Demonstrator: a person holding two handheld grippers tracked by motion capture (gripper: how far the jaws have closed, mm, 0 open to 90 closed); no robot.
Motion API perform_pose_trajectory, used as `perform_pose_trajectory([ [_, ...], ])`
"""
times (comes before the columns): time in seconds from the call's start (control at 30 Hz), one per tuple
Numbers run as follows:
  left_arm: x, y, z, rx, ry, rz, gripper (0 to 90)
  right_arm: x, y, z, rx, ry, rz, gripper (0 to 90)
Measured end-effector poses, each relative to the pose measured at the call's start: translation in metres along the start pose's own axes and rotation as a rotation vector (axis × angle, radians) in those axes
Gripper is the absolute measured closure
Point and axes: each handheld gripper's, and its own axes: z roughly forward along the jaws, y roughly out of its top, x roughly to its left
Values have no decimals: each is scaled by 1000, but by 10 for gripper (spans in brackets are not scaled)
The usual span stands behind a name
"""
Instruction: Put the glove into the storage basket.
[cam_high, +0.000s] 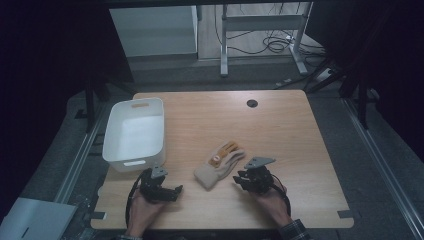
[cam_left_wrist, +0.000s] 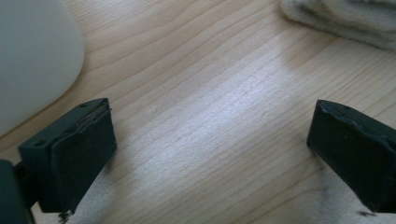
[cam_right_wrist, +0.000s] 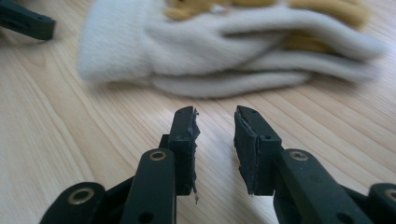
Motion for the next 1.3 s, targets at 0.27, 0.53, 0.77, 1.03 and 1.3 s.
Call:
perform_pose_trajectory([
  [0.27, -6, 4, -1, 6, -43, 18, 56, -20, -13, -15, 5, -68, 30, 626],
  [0.53, -12, 21, -1, -10, -113, 32, 55, -37, -26, -31, 3, -133, 68, 552],
  [0.77, -19, 39, -3, -16, -139, 60, 55, -52, -36, -42, -1, -190, 106, 459],
  [1.03, -28, 63, 3, -6, -167, 97, 44, -63, -42, -49, -10, -254, 130, 364],
  [1.3, -42, 92, 12, -7, -195, 135, 11, -74, -50, -53, -2, -307, 145, 267],
])
